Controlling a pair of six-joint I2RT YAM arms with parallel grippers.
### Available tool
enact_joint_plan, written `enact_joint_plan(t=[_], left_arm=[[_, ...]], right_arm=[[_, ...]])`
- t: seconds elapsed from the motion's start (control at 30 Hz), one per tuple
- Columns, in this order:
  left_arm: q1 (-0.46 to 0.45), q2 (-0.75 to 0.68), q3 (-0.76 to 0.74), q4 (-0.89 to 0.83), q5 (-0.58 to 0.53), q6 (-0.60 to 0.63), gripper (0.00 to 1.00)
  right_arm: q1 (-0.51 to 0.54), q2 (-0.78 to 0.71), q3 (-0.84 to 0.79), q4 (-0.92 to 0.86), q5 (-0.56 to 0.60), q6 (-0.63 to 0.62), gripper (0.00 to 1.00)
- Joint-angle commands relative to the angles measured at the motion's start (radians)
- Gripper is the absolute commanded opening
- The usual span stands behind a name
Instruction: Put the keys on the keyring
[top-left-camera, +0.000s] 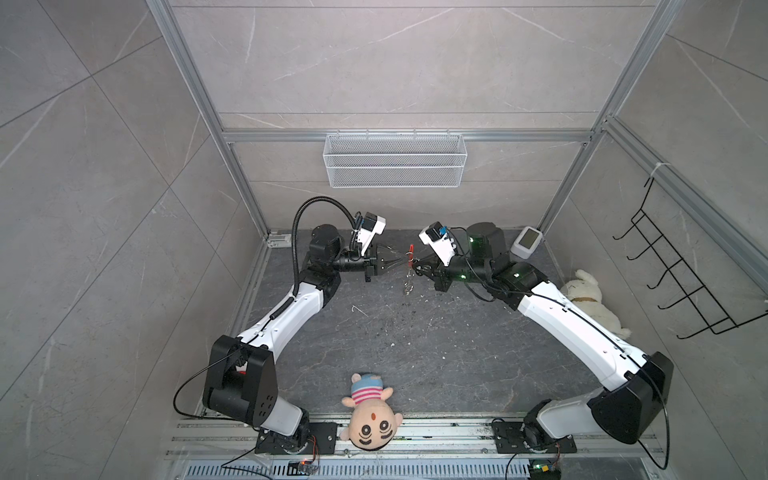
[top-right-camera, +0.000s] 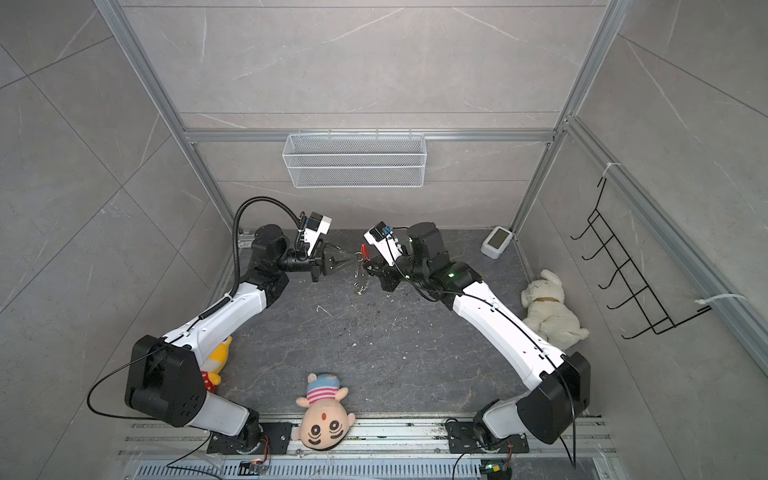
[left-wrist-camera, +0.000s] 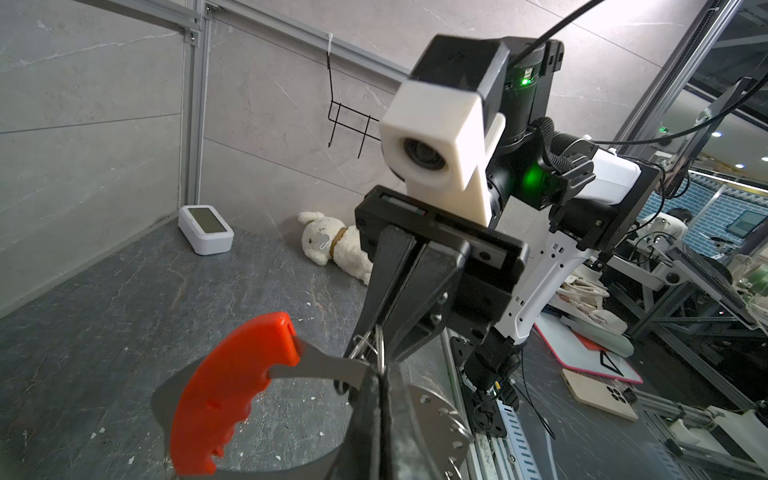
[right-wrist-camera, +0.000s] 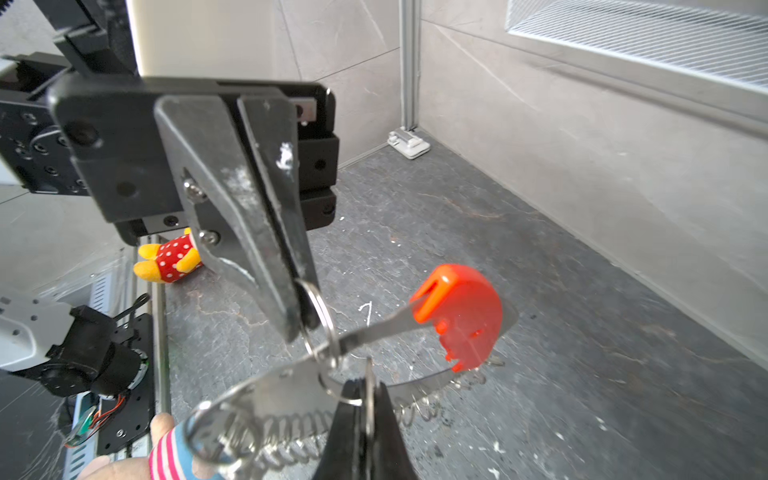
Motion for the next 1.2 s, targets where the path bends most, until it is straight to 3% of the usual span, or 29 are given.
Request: enact_joint_plan(t=[0.0, 0.27, 0.47, 0.63, 0.97, 1.07, 1.1, 1.17], left_arm=[[-0.002, -0.028, 0.007, 0.033, 0.022, 0.028, 0.00], [-0.002, -0.028, 0.006, 0.031, 0.011, 0.029, 0.00], [-0.003, 0.018, -0.045, -0.116, -0.087, 0.190, 0.00], [-0.004, 0.107, -0.202, 0.113, -0.197, 0.138, 0.00], [-0.003, 0.303, -0.343, 0.388, -0.311, 0.038, 0.00], [-0.002, 0.349, -0.357, 0.429, -0.360, 0.016, 0.11], [-0.003, 0.356, -0.364, 0.442, -0.396, 0.010, 0.26], [-0.001, 0.356, -0.387, 0.463, -0.450, 0.010, 0.74]], right_arm=[[-0.008, -0.050, -0.006, -0.040, 0.048, -0.027, 0.00], [-0.008, -0.022, -0.005, -0.042, 0.000, -0.015, 0.00], [-0.007, 0.060, -0.046, 0.030, -0.009, 0.051, 0.00], [-0.007, 0.167, -0.102, 0.118, 0.014, 0.142, 0.00], [-0.006, 0.377, -0.124, 0.212, -0.021, 0.264, 0.02], [-0.006, 0.431, -0.121, 0.217, 0.018, 0.275, 0.01], [-0.008, 0.443, -0.122, 0.218, 0.042, 0.274, 0.02], [-0.009, 0.460, -0.123, 0.219, 0.061, 0.270, 0.09]])
